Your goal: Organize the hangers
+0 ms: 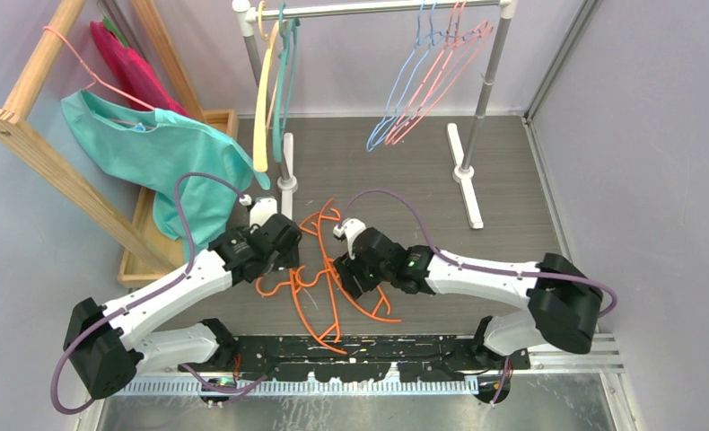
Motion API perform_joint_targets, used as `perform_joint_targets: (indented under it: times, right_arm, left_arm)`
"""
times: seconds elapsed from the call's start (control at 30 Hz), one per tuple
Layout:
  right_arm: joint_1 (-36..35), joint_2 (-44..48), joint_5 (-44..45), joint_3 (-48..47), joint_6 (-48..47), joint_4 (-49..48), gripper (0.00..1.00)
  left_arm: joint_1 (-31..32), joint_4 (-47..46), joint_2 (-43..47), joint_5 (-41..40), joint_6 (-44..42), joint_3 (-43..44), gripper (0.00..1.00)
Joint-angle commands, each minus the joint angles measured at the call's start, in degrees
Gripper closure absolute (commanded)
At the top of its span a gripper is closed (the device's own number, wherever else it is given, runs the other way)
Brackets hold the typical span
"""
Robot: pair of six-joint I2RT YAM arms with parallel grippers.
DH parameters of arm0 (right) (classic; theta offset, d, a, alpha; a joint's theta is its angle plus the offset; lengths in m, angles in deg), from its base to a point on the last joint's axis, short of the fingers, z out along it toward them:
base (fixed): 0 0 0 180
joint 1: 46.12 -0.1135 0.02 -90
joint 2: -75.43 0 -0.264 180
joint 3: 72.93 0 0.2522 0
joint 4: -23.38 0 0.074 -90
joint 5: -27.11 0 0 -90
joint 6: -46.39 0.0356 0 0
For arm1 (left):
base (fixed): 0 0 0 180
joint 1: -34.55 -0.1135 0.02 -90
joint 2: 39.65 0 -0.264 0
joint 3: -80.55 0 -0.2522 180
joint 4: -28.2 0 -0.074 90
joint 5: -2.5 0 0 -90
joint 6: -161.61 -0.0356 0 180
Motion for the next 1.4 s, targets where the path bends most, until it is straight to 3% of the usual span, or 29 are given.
perform_joint_targets:
  times: [0.0,0.3,0.63,0.7,0.83,0.9,0.93,1.2,1.37]
  right_arm:
    - [-3.2,-3.7,0.0,-0.5,0.0,-4.1,0.34]
    - [-4.6,-9.4,3.7,1.8,3.1,-6.7,0.38]
    - [-7.2,-13.3,14.4,4.7,6.1,-6.7,0.46]
    - [-8.3,-14.3,16.5,4.7,7.0,-5.6,0.51]
    - [-9.0,-16.5,19.3,3.7,9.0,-2.5,0.87]
    - [-9.0,-17.1,21.0,3.2,9.9,-1.1,0.98]
    - [-9.0,-16.8,22.1,3.1,10.5,-0.5,0.99]
    - [-7.8,-3.9,23.4,0.5,12.7,2.1,0.99]
    - [-2.7,6.8,12.8,-2.4,14.1,2.3,0.99]
  left_arm:
    - [-0.7,-0.4,1.0,1.4,-0.4,-2.7,0.02]
    - [-1.1,-2.5,1.8,1.8,-1.0,-3.9,0.02]
    - [-1.2,-3.2,2.3,2.4,-1.1,-4.9,0.02]
    - [-1.2,-3.1,2.4,2.4,-1.1,-4.9,0.02]
    - [-1.3,-3.2,3.0,2.3,-1.0,-5.4,0.02]
    - [-1.3,-3.4,3.3,2.3,-0.9,-5.8,0.02]
    - [-1.4,-3.4,3.4,2.3,-0.9,-5.9,0.02]
    - [-1.6,-4.0,3.3,2.1,-1.0,-6.9,0.02]
    - [-1.7,-5.1,2.7,2.3,-1.5,-7.0,0.02]
